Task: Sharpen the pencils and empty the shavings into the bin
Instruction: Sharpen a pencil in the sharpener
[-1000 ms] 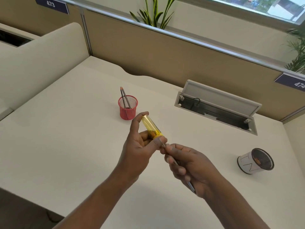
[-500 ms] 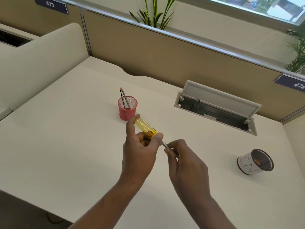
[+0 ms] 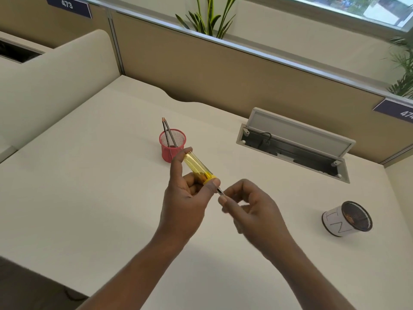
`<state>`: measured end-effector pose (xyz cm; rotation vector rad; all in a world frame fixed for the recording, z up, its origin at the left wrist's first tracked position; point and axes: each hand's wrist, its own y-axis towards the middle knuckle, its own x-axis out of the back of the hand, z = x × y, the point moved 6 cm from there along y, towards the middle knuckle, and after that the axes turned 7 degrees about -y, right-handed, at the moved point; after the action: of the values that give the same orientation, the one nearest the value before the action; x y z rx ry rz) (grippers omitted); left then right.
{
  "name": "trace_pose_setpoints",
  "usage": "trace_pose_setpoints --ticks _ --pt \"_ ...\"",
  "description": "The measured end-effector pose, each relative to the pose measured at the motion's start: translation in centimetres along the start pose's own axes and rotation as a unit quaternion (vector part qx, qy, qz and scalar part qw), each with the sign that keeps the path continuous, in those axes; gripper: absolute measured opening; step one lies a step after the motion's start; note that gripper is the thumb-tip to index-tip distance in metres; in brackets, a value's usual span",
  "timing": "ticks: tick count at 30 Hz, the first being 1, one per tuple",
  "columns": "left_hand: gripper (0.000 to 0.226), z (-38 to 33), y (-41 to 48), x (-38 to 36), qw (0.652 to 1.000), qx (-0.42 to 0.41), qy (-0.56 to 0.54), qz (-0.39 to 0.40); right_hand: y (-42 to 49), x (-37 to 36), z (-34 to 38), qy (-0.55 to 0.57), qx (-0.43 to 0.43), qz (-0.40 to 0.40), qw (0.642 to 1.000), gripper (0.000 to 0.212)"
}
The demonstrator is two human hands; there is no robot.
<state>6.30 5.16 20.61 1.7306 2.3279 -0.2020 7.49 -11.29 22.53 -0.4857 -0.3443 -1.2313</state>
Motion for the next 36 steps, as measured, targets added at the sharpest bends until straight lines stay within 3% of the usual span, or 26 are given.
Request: trace_pose_setpoints --ticks 3,5,7,9,11,12,13,15,16,18,21,23,25,28,30,32,33,34,36 --pt "0.072 0.2 -0.3 0.0 0.999 0.001 0.018 -0.033 -1.0 -0.2 1.4 -0.261 0.196 -0.151 0.933 0.017" --pt "0.07 0.5 -0.6 -0.4 0.999 0.005 0.022 -0.042 -1.6 -0.5 2.0 -0.319 0.258 -0.192 0.892 0.015" --pt "0.069 0.8 -0.8 -0.7 0.999 0.006 0.013 -0.042 -1.5 -0.5 2.0 -0.319 0.271 -0.184 0.889 0.014" --pt "0.069 0.8 -0.6 -0.7 0.999 0.005 -0.019 -0.029 -0.8 0.1 1.4 -0.228 0.209 -0.144 0.94 0.018" --pt "0.07 0.7 -0.3 -0.7 0.998 0.007 -0.064 0.006 0.5 0.4 -0.4 0.027 0.034 -0.015 0.999 0.022" --pt "0.07 0.5 -0.1 -0.9 0.996 0.01 -0.084 0.035 0.7 -0.2 -1.2 0.171 -0.069 0.073 0.98 0.021" --pt "0.071 0.4 0.0 -1.1 0.993 0.013 -0.102 0.062 0.5 -0.7 -1.5 0.275 -0.148 0.14 0.939 0.018" --pt "0.072 0.4 0.1 -1.2 0.99 0.019 -0.113 0.085 0.0 -1.0 -1.5 0.34 -0.197 0.193 0.899 0.021" --pt "0.072 0.5 0.2 -1.1 0.991 0.02 -0.103 0.077 0.2 -0.9 -1.4 0.322 -0.187 0.194 0.908 0.023" --pt "0.071 0.9 0.2 -0.9 0.996 0.023 -0.073 0.041 0.7 -0.5 -1.2 0.207 -0.132 0.148 0.958 0.024" --pt "0.069 1.4 0.0 -0.7 0.999 0.025 -0.034 -0.011 0.9 0.4 0.0 -0.014 0.003 -0.005 1.0 0.014" --pt "0.068 1.6 -0.1 -0.8 0.999 0.022 -0.013 -0.031 0.5 0.4 1.0 -0.162 0.102 -0.087 0.978 0.017" --pt "0.067 1.7 -0.4 -1.1 0.999 0.014 0.005 -0.041 -0.3 0.0 2.0 -0.279 0.195 -0.154 0.928 0.016" --pt "0.064 1.7 -0.7 -1.5 0.999 0.006 0.017 -0.051 -1.0 -0.5 2.5 -0.325 0.262 -0.188 0.889 0.015" --pt "0.066 1.8 -0.7 -1.6 0.999 0.009 -0.002 -0.041 -0.7 -0.3 2.0 -0.27 0.229 -0.167 0.92 0.016" --pt "0.069 1.8 -0.7 -1.6 0.999 0.019 -0.048 -0.01 0.5 0.4 0.1 -0.035 0.086 -0.069 0.993 0.021" --pt "0.071 1.7 -0.6 -1.6 0.997 0.025 -0.071 0.011 0.8 0.1 -0.6 0.114 0.0 0.014 0.993 0.023" --pt "0.072 1.6 -0.5 -1.5 0.995 0.031 -0.086 0.032 0.7 -0.4 -0.9 0.222 -0.063 0.084 0.969 0.023" --pt "0.074 1.4 -0.3 -1.4 0.994 0.037 -0.08 0.059 0.4 -0.7 -1.0 0.277 -0.098 0.134 0.946 0.02"
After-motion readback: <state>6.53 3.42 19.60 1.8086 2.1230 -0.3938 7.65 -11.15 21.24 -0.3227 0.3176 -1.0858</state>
